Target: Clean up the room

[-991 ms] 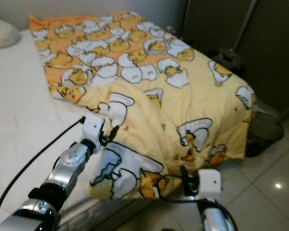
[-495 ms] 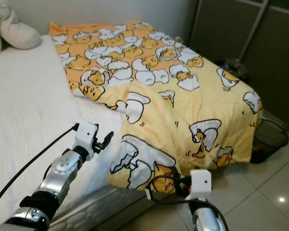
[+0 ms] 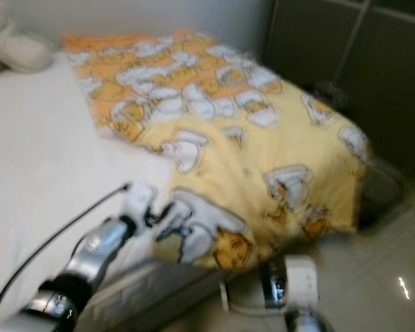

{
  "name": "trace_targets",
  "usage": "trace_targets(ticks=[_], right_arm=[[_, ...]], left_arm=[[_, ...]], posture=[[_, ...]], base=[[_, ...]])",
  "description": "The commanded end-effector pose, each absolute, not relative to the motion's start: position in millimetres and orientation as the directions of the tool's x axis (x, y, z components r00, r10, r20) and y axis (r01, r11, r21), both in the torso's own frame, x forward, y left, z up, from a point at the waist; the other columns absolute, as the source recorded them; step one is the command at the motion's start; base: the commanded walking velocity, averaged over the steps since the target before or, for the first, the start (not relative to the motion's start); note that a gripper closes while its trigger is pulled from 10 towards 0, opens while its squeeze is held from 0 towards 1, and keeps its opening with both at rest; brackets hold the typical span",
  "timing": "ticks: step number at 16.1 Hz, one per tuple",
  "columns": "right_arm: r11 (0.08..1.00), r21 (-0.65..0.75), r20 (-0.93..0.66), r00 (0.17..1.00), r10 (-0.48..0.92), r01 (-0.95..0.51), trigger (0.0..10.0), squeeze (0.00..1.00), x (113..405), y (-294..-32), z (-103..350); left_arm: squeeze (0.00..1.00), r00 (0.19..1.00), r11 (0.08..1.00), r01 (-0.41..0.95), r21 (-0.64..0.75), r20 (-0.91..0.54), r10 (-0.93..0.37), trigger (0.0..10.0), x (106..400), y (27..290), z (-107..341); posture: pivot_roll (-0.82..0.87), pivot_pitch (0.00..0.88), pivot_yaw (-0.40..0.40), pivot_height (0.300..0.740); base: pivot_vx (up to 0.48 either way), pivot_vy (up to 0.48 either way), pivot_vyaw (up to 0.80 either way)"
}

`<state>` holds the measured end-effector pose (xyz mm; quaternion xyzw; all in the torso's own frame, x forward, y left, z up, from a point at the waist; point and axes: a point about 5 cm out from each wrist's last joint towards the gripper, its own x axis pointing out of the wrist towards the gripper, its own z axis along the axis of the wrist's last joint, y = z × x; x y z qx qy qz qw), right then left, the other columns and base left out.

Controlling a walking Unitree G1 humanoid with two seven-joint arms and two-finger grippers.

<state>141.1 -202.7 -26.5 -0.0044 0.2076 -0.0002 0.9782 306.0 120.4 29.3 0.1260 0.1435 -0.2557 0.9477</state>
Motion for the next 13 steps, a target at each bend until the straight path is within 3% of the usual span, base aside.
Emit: trace_targets(ticks=[1, 3, 4, 8, 13], right_arm=[[1.000, -0.021, -0.392, 0.920, -0.013, 0.005, 10.0, 0.00, 144, -210, -23], [0.997, -0.049, -0.514, 0.857, 0.032, -0.067, 10.0, 0.00, 110, -218, -48], [0.989, -0.047, -0.611, 0.788, 0.082, -0.138, 10.0, 0.00, 90, -217, -69], [0.970, -0.043, -0.603, 0.780, 0.165, -0.238, 10.0, 0.00, 82, -212, -66], [0.980, -0.030, -0.600, 0.787, 0.139, -0.197, 10.0, 0.00, 77, -221, -71]], left_arm=[[0.00, 0.803, 0.830, 0.533, 0.162, -0.406, -0.436, 10.0, 301, 124, 18], [0.00, 0.834, 0.880, 0.440, 0.178, -0.445, -0.327, 10.0, 309, 131, 17], [0.00, 0.883, 0.916, 0.343, 0.206, -0.403, -0.240, 10.0, 321, 134, 27], [0.00, 0.906, 0.939, 0.313, 0.142, -0.342, -0.251, 10.0, 327, 121, 36], [0.00, 0.898, 0.941, 0.311, 0.134, -0.367, -0.244, 10.0, 323, 112, 29]], posture=[[-0.10, 0.000, 0.035, 0.740], [-0.14, 0.035, 0.023, 0.740], [-0.18, 0.066, 0.014, 0.740], [-0.23, 0.104, -0.008, 0.740], [-0.24, 0.107, -0.008, 0.740]], base=[[0.000, 0.000, 0.00], [0.000, 0.000, 0.00], [0.000, 0.000, 0.00], [0.000, 0.000, 0.00], [0.000, 0.000, 0.00]])
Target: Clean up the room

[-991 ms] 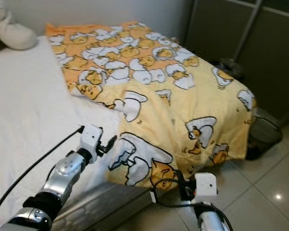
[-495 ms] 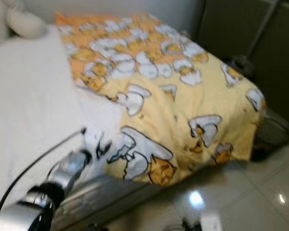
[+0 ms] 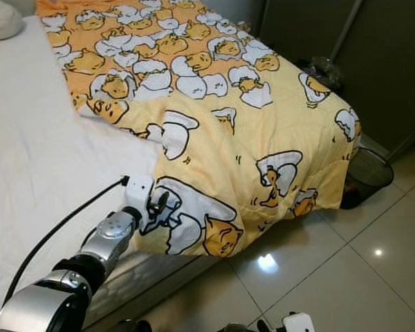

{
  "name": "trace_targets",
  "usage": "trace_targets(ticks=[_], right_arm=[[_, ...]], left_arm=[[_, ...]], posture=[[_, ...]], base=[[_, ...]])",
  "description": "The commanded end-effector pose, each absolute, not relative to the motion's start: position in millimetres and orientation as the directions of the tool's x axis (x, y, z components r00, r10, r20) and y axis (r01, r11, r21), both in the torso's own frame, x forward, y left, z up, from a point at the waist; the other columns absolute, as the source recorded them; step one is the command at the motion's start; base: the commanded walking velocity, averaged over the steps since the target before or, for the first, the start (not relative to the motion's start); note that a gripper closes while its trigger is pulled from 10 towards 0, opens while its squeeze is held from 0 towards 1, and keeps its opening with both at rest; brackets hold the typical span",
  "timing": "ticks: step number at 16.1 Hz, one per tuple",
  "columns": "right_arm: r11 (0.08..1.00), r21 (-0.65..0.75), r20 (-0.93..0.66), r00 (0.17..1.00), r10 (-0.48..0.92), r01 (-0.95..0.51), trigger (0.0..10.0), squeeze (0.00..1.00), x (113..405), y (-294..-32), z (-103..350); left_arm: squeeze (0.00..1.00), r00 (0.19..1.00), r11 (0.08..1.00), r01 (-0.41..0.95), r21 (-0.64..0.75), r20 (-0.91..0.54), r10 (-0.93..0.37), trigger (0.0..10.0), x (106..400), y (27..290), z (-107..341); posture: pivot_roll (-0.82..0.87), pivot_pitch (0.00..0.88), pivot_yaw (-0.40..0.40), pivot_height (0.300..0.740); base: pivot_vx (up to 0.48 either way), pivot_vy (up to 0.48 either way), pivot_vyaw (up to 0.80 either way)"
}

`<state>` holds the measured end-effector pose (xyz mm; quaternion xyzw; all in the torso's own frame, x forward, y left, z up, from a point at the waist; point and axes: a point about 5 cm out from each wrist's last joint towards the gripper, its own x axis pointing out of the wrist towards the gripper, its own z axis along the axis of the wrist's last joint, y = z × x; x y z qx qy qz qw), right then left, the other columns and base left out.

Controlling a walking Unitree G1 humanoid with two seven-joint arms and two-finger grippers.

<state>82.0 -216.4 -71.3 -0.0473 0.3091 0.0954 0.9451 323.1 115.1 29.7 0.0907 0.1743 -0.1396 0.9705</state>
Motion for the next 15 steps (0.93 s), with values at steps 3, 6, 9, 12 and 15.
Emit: trace_targets(ticks=[3, 6, 9, 12, 15], right_arm=[[0.976, -0.021, -0.591, 0.790, 0.162, -0.216, 10.0, 0.00, 80, -217, -73], [0.975, -0.013, -0.586, 0.792, 0.171, -0.221, 10.0, 0.00, 82, -214, -73], [0.969, -0.002, -0.556, 0.806, 0.204, -0.246, 10.0, 0.00, 84, -212, -70], [0.960, -0.035, -0.370, 0.896, 0.245, -0.277, 10.0, 0.00, 98, -208, -22], [0.954, -0.042, -0.307, 0.913, 0.270, -0.296, 10.0, 0.00, 111, -201, -1]], left_arm=[[0.00, 0.877, 0.939, 0.324, 0.114, -0.408, -0.253, 10.0, 318, 109, 22], [0.00, 0.860, 0.935, 0.338, 0.109, -0.439, -0.260, 10.0, 314, 106, 16], [0.00, 0.866, 0.940, 0.311, 0.137, -0.448, -0.222, 10.0, 313, 108, 15], [0.00, 0.856, 0.939, 0.316, 0.134, -0.467, -0.221, 10.0, 311, 106, 12], [0.00, 0.833, 0.936, 0.324, 0.136, -0.510, -0.214, 10.0, 306, 105, 5]], posture=[[-0.24, 0.111, -0.007, 0.740], [-0.25, 0.114, -0.006, 0.740], [-0.25, 0.115, -0.007, 0.740], [-0.25, 0.115, -0.013, 0.740], [-0.26, 0.112, -0.016, 0.740]], base=[[0.000, 0.000, 0.00], [0.000, 0.000, 0.00], [0.000, 0.000, 0.00], [0.000, 0.000, 0.00], [0.000, 0.000, 0.00]])
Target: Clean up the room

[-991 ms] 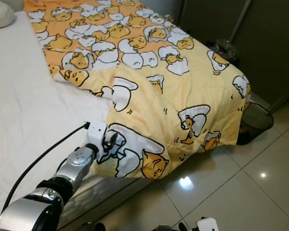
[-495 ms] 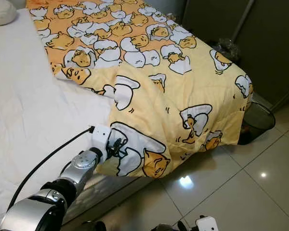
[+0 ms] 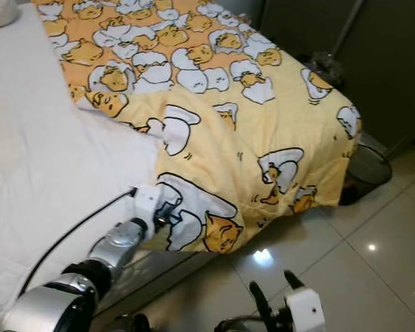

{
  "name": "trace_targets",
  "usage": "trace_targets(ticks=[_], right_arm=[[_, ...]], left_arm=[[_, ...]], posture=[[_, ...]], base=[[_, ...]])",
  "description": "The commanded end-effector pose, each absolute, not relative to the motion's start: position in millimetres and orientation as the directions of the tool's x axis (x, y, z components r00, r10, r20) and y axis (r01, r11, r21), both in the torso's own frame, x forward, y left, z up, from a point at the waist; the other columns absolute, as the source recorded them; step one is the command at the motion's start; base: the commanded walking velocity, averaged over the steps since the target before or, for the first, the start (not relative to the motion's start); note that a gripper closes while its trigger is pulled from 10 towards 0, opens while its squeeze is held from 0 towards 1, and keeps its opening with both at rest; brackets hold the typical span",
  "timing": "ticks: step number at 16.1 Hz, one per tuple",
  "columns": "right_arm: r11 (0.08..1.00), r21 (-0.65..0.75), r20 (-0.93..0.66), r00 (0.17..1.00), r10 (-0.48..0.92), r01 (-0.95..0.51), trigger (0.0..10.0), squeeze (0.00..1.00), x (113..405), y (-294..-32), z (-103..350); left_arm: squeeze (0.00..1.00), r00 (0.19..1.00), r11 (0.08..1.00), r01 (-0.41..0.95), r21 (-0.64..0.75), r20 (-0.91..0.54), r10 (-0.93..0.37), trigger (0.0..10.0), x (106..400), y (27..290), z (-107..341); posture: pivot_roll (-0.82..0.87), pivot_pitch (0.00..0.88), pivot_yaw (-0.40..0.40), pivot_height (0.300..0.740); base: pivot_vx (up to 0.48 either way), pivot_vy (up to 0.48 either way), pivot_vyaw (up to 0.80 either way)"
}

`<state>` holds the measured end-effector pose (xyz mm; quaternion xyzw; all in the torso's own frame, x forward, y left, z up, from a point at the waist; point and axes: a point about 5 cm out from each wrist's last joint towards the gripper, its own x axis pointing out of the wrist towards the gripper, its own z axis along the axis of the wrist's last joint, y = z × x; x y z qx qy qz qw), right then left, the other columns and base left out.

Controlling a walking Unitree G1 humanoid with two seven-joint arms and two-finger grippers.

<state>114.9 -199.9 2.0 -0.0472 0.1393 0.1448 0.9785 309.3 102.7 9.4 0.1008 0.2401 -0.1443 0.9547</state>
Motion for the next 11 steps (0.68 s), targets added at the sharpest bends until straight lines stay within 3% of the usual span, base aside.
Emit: trace_targets(ticks=[1, 7, 8, 11], right_arm=[[0.954, -0.037, -0.320, 0.908, 0.271, -0.298, 10.0, 0.00, 110, -199, 4], [0.958, -0.012, -0.372, 0.890, 0.262, -0.287, 10.0, 0.00, 108, -191, 14], [0.958, -0.010, -0.376, 0.889, 0.263, -0.287, 10.0, 0.00, 108, -190, 15], [0.960, -0.008, -0.393, 0.883, 0.256, -0.281, 10.0, 0.00, 110, -188, 17]], left_arm=[[0.00, 0.824, 0.935, 0.328, 0.131, -0.524, -0.216, 10.0, 305, 104, 4], [0.00, 0.788, 0.932, 0.339, 0.131, -0.580, -0.205, 10.0, 302, 102, -1], [0.00, 0.790, 0.933, 0.336, 0.132, -0.579, -0.203, 0.0, 303, 102, 0], [0.00, 0.805, 0.935, 0.325, 0.142, -0.561, -0.194, 0.0, 308, 103, 5]], posture=[[-0.26, 0.112, -0.016, 0.740], [-0.25, 0.115, -0.015, 0.740], [-0.25, 0.116, -0.014, 0.740], [-0.25, 0.111, -0.008, 0.740]], base=[[0.000, 0.000, 0.00], [0.000, 0.000, 0.00], [0.000, 0.000, 0.00], [0.000, 0.000, 0.00]])
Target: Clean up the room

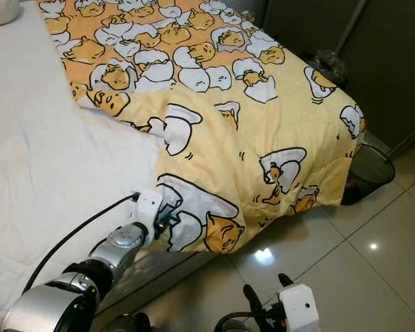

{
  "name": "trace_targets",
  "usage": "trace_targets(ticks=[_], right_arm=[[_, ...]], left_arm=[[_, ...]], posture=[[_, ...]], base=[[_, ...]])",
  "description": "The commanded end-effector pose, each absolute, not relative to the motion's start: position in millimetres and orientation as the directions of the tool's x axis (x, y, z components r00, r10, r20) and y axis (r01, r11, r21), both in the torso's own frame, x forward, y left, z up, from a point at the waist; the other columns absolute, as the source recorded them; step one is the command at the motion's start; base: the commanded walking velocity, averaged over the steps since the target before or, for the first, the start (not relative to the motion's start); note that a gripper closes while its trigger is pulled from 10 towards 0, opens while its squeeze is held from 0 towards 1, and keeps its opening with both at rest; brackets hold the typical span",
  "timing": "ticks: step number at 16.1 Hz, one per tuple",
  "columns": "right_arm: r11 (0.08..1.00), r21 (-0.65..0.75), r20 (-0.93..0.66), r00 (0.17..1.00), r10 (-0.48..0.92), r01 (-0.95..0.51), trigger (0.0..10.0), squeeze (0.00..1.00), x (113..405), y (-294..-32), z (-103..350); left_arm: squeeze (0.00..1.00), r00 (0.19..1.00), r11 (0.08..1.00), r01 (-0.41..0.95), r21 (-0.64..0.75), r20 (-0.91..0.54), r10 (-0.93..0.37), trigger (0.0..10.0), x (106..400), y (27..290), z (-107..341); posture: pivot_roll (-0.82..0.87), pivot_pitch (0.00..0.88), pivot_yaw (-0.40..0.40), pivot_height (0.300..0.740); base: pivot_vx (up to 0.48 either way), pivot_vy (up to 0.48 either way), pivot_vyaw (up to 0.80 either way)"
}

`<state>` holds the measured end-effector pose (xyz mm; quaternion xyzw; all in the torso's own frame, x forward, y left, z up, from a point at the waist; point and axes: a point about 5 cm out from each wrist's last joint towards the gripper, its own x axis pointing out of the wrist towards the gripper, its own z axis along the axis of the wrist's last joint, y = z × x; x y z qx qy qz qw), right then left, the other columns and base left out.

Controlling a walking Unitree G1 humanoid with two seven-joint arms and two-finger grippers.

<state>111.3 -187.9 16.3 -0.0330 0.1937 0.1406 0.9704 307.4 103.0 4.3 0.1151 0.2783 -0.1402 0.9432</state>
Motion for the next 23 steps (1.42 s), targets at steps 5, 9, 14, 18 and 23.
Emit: trace_targets(ticks=[5, 9, 14, 18, 23], right_arm=[[0.972, 0.031, -0.413, 0.883, 0.225, -0.233, 10.0, 0.00, 113, -191, 13], [0.967, 0.033, -0.415, 0.877, 0.243, -0.253, 10.0, 0.00, 117, -192, 14], [0.966, 0.048, -0.416, 0.875, 0.249, -0.253, 10.0, 0.00, 125, -191, 15], [0.964, 0.046, -0.425, 0.869, 0.255, -0.260, 10.0, 0.00, 126, -192, 13], [0.962, 0.050, -0.434, 0.862, 0.262, -0.267, 10.0, 0.00, 123, -189, 11]], left_arm=[[0.00, 0.814, 0.925, 0.345, 0.161, -0.542, -0.209, 0.0, 308, 103, 6], [0.00, 0.806, 0.927, 0.354, 0.123, -0.542, -0.236, 0.0, 306, 101, 4], [0.00, 0.805, 0.925, 0.360, 0.121, -0.542, -0.242, 0.0, 303, 103, 2], [0.00, 0.795, 0.907, 0.387, 0.167, -0.558, -0.237, 7.0, 299, 107, -3], [0.00, 0.784, 0.882, 0.430, 0.193, -0.565, -0.258, 10.0, 293, 112, -8]], posture=[[-0.24, 0.110, -0.012, 0.740], [-0.24, 0.108, -0.018, 0.740], [-0.23, 0.103, -0.028, 0.740], [-0.22, 0.099, -0.026, 0.740], [-0.21, 0.098, -0.023, 0.740]], base=[[0.000, 0.000, 0.00], [0.000, 0.000, 0.00], [0.000, 0.000, 0.00], [0.000, 0.000, 0.00], [0.000, 0.000, 0.00]])
